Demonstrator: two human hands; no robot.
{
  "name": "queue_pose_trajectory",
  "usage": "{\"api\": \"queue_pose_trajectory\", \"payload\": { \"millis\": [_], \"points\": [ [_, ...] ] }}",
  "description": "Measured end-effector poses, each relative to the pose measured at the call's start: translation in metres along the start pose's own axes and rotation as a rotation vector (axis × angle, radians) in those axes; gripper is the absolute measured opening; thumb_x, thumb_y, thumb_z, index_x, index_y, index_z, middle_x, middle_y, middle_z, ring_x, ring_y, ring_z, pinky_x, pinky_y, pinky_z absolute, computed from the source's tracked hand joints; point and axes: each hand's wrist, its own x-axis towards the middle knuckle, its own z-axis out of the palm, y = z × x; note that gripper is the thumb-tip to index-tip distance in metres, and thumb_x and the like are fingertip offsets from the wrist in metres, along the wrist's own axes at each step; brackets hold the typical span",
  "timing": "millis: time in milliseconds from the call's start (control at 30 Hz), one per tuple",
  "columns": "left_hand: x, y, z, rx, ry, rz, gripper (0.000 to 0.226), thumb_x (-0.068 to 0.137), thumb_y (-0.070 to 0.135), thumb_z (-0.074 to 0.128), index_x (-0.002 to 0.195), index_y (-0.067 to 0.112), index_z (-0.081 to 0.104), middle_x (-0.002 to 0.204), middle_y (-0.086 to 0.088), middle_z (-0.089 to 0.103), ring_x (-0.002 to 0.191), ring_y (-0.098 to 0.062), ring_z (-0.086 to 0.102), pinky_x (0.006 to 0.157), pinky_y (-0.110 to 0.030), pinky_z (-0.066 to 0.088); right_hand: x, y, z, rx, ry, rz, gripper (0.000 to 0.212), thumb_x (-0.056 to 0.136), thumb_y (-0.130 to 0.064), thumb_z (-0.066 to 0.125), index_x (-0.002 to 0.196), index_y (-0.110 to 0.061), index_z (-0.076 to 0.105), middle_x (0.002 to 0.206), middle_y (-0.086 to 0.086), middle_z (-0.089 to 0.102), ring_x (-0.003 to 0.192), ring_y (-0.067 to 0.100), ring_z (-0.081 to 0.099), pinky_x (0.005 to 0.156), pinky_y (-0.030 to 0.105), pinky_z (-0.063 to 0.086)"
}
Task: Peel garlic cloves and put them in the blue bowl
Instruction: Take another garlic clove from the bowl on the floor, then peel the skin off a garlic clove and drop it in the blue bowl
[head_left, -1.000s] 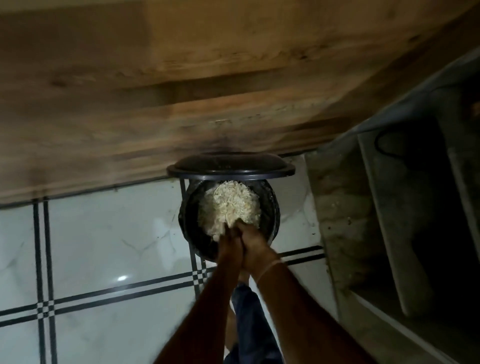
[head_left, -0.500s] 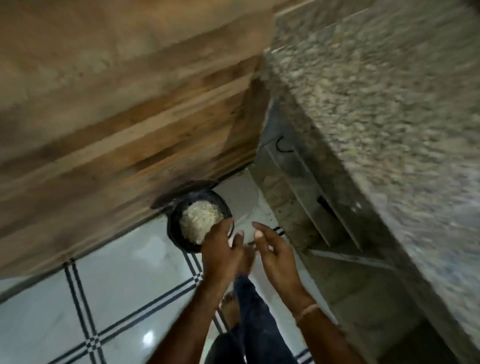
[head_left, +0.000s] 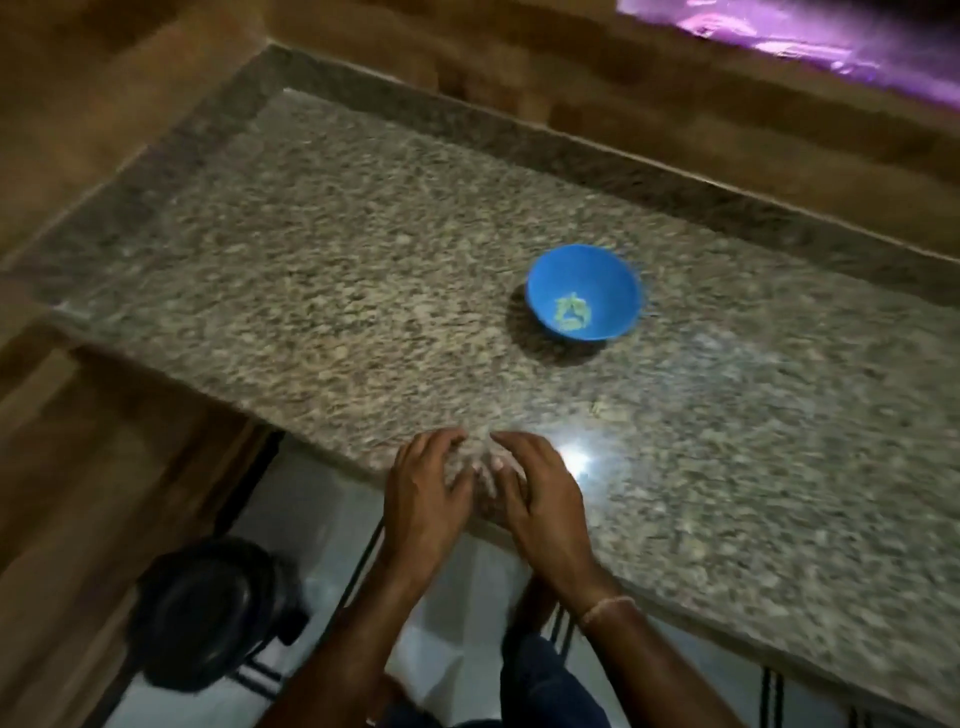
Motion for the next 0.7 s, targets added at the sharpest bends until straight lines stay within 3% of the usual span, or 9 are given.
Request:
{"api": "queue_pose_trajectory", "payload": {
  "millis": [200,333,500,600,700],
  "points": [
    [0.042,0.06,0.079,0.013,-0.095,0.007,0.027,0.088,0.021,0.077,0.112,0.025,0.065,0.102,0.007,0.059,0.095,-0.016,0.059,0.081,-0.038,0.055,0.035,0.092,-0.081,-0.125,0.162,0.118,0.033,0.103,-0.025,0.05,0.134,-0.02,0.063,0.129,0.002,0.061,0.12,0.026,0.06,0.097,0.04,0.053],
    [0.064,0.073,0.104,0.098,-0.097,0.004,0.032,0.084,0.026,0.083,0.106,0.027,0.06,0.098,0.009,0.054,0.091,-0.016,0.057,0.073,-0.036,0.051,0.056,0.127,-0.101,-0.198,0.159,0.182,0.028,0.104,-0.023,0.058,0.131,-0.02,0.064,0.125,0.004,0.062,0.117,0.028,0.06,0.091,0.037,0.051],
    [0.066,0.073,0.104,0.084,-0.088,0.004,0.023,0.089,0.017,0.078,0.1,0.025,0.06,0.098,0.005,0.052,0.09,-0.017,0.056,0.072,-0.039,0.054,0.072,0.135,-0.097,-0.251,0.092,0.161,0.029,0.097,-0.016,0.066,0.126,-0.019,0.065,0.121,0.005,0.061,0.112,0.029,0.054,0.084,0.041,0.051],
    [0.069,0.067,0.1,0.11,-0.147,0.063,0.023,0.093,0.004,0.065,0.087,0.025,0.056,0.09,0.006,0.051,0.082,-0.018,0.054,0.069,-0.046,0.054,0.076,0.127,-0.092,-0.275,0.079,0.165,0.033,0.093,-0.014,0.069,0.126,-0.019,0.065,0.122,0.004,0.057,0.109,0.028,0.05,0.075,0.04,0.051],
    [0.073,0.068,0.093,0.168,-0.202,0.152,0.024,0.092,0.003,0.066,0.085,0.022,0.054,0.088,0.004,0.053,0.081,-0.02,0.053,0.066,-0.049,0.052,0.08,0.123,-0.088,-0.309,0.097,0.165,0.034,0.093,-0.011,0.069,0.126,-0.017,0.065,0.124,0.005,0.055,0.108,0.029,0.049,0.072,0.041,0.053]
  ]
}}
